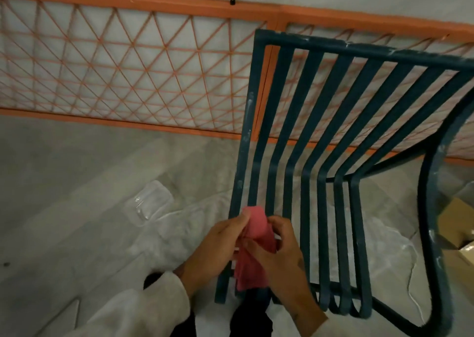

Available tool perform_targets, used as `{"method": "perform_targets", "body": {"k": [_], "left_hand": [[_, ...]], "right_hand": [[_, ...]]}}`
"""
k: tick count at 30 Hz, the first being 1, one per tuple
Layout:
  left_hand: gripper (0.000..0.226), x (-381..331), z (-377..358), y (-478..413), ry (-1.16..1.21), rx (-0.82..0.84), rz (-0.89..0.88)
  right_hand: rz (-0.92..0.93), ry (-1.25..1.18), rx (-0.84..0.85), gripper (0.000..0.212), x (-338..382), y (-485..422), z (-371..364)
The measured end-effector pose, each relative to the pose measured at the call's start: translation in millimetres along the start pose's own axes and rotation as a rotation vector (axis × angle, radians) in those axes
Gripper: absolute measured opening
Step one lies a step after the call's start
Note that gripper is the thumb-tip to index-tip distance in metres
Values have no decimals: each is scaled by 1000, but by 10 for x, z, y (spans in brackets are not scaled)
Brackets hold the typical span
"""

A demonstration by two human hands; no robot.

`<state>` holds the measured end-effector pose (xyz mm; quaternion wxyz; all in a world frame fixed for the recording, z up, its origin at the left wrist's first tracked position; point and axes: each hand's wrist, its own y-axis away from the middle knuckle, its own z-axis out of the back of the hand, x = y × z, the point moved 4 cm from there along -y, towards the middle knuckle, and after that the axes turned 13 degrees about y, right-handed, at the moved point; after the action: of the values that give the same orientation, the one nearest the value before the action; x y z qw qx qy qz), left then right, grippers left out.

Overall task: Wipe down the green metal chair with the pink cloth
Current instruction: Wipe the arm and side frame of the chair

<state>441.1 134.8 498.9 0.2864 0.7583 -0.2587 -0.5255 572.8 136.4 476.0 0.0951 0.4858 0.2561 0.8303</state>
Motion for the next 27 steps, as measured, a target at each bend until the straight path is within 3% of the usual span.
{"method": "perform_targets", "body": {"k": [2,5,9,15,21,24,27], "left_hand": [[43,3,-8,12,54,-7,6],[39,-10,171,-28,134,-150,-27],[26,106,671,-159,28,-350,-67],[27,599,978,-240,87,-243,197],[39,859,931,-227,194,-146,322],[43,956,994,-238,264,-194,331],[49,1018,1047,-260,222,-154,347]], "right_hand": [[45,3,19,42,-10,-72,16],[90,-3,47,27,11,-220,23],[15,22,34,23,-85,-423,77],[71,210,95,31,-120,-355,-104],[334,561,38,43,-245,-206,-607],[334,546,-15,42,-417,-1,-671],[259,494,36,45,-682,344,-771]]}}
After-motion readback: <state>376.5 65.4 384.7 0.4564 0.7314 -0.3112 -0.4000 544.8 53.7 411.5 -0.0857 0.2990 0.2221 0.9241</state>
